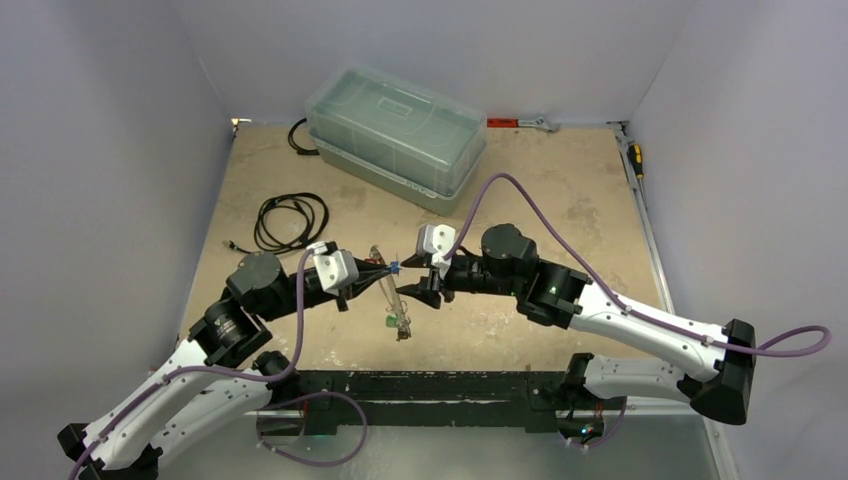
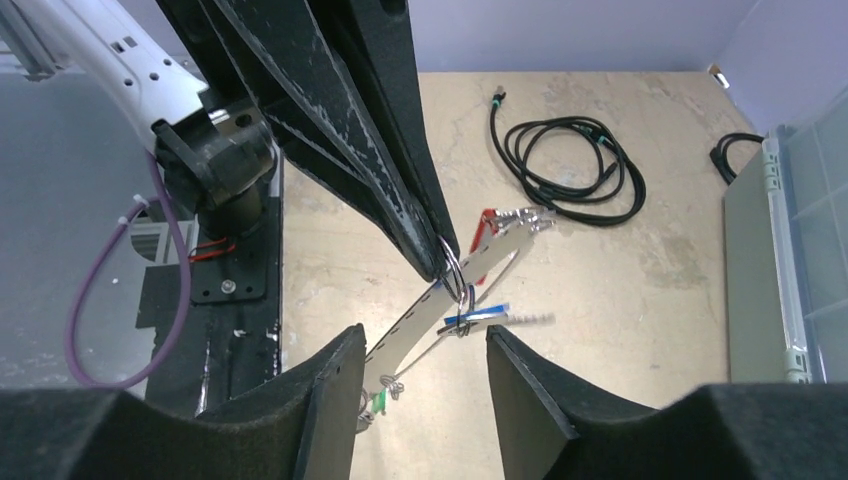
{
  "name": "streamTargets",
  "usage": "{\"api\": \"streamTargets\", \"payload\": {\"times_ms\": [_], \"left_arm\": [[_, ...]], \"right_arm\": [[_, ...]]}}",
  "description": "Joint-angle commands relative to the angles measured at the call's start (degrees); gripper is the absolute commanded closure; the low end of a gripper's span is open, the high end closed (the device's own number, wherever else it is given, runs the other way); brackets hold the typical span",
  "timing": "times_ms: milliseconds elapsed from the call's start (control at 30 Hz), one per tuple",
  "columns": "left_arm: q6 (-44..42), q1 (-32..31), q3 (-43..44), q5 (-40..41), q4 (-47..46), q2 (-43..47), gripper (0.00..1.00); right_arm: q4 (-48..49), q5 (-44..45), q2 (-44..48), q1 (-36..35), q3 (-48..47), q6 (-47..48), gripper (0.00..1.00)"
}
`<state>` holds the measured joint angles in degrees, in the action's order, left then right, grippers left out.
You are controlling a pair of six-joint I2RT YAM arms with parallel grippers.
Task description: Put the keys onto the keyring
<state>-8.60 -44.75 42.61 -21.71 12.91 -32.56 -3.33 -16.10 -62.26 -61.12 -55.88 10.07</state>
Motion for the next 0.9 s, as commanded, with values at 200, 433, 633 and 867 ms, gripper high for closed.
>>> {"api": "streamTargets", "payload": {"times_ms": [200, 433, 633, 867], "left_arm": [[-0.1, 0.1, 0.7, 0.2, -5.3, 1.5, 1.00], [0.0, 0.1, 0.7, 0.1, -5.3, 1.5, 1.00], [0.0, 0.1, 0.7, 0.1, -5.3, 1.4, 1.00], [0.0, 0.1, 0.7, 0.0, -5.3, 1.4, 1.00]], "right_arm": [[3.1, 2.0, -0.5, 0.0, 1.3, -0.4, 0.55], [7.1, 1.6, 2.3, 0.0, 2.5, 0.0, 0.61], [8.7, 3.6, 3.7, 0.0, 2.9, 1.8, 0.68], [8.6, 4.2, 3.1, 0.0, 2.1, 2.7, 0.74]]}}
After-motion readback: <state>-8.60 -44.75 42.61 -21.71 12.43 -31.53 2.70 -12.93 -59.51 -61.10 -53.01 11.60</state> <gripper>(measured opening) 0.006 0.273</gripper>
